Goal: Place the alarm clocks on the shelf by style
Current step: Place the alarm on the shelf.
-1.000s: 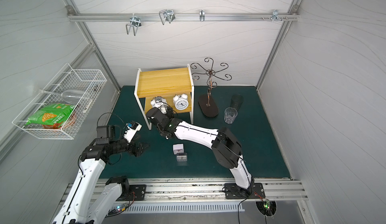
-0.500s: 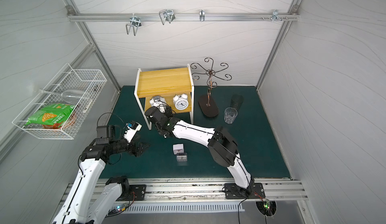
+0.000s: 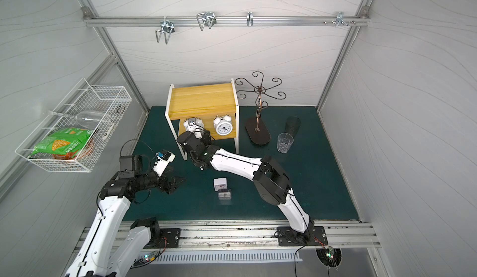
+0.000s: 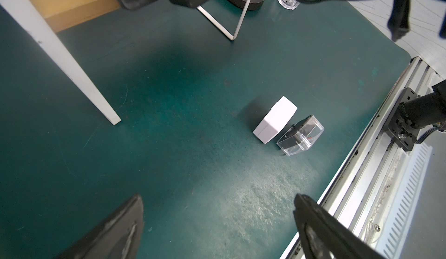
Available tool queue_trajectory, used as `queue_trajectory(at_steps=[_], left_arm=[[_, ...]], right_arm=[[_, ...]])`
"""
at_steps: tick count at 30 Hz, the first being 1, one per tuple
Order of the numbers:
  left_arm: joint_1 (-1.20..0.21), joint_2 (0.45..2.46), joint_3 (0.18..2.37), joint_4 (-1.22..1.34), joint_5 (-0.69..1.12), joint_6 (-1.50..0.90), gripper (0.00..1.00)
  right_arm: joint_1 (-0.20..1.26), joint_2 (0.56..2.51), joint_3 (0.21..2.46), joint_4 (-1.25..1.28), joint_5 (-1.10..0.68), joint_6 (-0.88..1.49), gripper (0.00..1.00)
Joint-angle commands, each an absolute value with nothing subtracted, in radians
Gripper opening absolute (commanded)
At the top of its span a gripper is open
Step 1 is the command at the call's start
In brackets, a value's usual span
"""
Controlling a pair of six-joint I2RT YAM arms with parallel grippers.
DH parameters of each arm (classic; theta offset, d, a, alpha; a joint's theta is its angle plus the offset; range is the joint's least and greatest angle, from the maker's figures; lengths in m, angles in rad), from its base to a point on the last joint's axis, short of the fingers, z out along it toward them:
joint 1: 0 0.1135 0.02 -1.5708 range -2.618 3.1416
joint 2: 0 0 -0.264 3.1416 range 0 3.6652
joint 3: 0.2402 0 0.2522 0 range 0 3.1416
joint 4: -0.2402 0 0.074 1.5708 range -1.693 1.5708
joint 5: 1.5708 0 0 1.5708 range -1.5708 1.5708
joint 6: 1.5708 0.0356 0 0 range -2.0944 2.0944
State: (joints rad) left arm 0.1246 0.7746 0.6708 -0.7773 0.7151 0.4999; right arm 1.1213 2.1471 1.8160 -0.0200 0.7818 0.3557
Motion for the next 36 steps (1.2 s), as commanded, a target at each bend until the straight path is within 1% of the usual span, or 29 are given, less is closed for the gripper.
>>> queue_trajectory(at_steps=[1, 16, 23, 30, 36], left_arm=[[0.128, 0.768, 0.673, -0.749, 0.723, 0.497, 0.99], [0.128, 0.767, 0.672, -0.751, 0.723, 0.497, 0.99], [0.128, 0.766, 0.676, -0.753, 0.724, 0.495, 0.99], [0.129, 0.766, 0.679, -0.753, 0.723, 0.495, 0.99], [0.128, 0.764, 0.679, -0.754, 0.726, 0.494, 0.99]], right_arm=[[1.103, 2.17, 1.854, 0.025, 0.802, 0.325, 0.64], [1.101, 2.172, 1.838, 0.022, 0.818, 0.344, 0.67], [1.101, 2.165, 1.836, 0.02, 0.819, 0.344, 0.71], [1.103, 2.161, 1.829, 0.019, 0.822, 0.348, 0.72], [1.103, 2.155, 1.822, 0.02, 0.825, 0.349, 0.78]])
